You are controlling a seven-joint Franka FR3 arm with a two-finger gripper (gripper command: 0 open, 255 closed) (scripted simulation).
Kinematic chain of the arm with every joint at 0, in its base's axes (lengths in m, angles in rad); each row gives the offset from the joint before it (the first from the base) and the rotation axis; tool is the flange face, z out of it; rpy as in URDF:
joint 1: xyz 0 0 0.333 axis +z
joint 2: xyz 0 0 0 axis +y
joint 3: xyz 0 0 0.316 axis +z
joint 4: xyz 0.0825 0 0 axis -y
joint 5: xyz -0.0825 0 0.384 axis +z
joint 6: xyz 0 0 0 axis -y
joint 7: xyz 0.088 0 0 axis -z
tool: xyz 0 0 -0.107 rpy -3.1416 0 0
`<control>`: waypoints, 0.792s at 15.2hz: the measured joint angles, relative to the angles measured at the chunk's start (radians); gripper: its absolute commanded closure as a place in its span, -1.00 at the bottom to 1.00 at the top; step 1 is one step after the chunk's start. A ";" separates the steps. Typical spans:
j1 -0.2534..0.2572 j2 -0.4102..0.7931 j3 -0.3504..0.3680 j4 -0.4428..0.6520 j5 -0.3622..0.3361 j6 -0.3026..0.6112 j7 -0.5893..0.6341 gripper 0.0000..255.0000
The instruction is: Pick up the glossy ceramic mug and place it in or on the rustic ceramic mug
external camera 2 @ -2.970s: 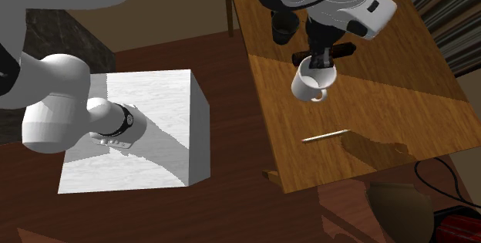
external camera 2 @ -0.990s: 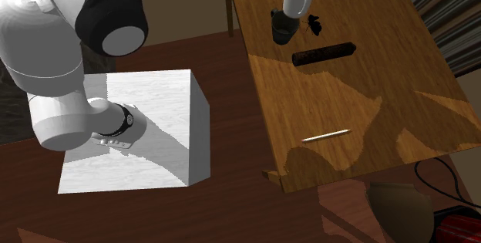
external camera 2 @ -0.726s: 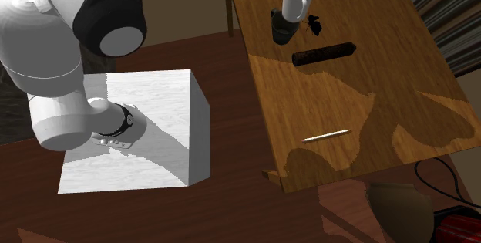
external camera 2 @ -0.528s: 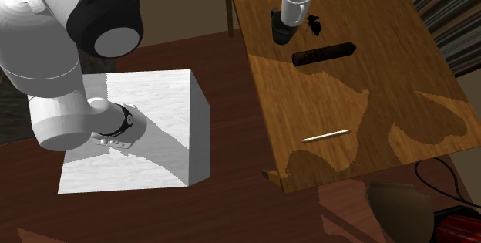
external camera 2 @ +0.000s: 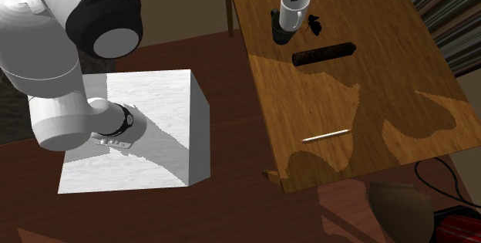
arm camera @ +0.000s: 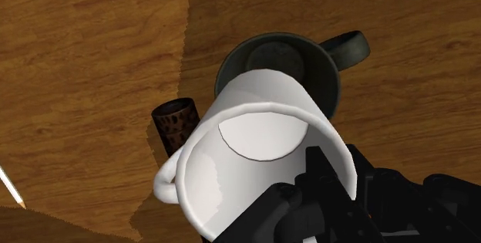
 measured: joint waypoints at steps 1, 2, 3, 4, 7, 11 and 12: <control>0.000 0.000 0.000 0.000 0.000 0.001 0.000 1.00; 0.000 0.000 0.000 -0.001 0.000 0.001 0.000 1.00; 0.000 0.000 0.000 -0.001 0.000 0.001 0.000 1.00; 0.000 0.000 0.000 -0.001 0.000 0.001 0.000 -1.00; 0.000 0.000 0.000 0.000 0.000 0.001 0.000 -1.00; 0.004 -0.003 0.001 0.009 0.000 -0.012 0.002 -1.00; 0.006 -0.008 0.002 0.028 0.003 -0.035 -0.003 -1.00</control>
